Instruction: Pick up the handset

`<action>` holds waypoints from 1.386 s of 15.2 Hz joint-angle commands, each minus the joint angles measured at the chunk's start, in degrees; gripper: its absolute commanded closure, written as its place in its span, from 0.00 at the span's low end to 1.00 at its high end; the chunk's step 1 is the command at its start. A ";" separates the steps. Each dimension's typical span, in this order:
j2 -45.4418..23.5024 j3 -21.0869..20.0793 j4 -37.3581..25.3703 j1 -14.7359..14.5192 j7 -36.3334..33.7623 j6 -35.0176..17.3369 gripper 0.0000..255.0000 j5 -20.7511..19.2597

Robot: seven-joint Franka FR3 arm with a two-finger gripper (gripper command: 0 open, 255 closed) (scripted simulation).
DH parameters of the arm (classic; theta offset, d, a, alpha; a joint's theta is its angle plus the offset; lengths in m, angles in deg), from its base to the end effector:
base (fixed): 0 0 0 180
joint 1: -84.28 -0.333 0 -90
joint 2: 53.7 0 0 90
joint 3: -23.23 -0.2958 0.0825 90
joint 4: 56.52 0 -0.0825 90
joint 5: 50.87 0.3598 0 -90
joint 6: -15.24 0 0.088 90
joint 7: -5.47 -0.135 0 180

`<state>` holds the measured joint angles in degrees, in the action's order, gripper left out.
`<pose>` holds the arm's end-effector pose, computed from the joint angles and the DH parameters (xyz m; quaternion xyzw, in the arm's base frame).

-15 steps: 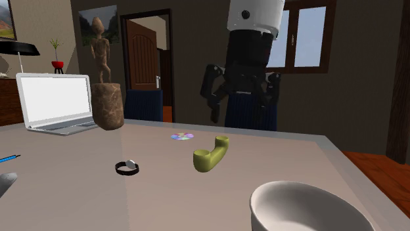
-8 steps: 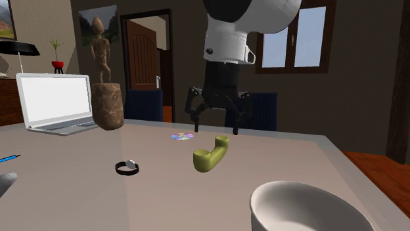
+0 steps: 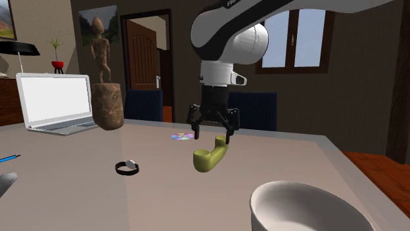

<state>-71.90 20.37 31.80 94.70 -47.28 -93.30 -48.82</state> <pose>0.6264 -0.0827 0.4335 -0.8608 0.5079 -0.0069 0.0298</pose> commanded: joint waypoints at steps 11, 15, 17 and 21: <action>-7.14 1.33 -1.50 0.65 -4.16 -4.57 0.00 0.65; -7.12 1.33 -1.51 0.64 -4.19 -4.53 1.00 0.65; -7.11 1.33 -1.50 0.64 -4.19 -4.53 1.00 0.65; -7.12 1.33 -1.51 0.64 -4.19 -4.53 1.00 0.65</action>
<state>-79.01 21.70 30.29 95.33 -51.46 -97.81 -48.17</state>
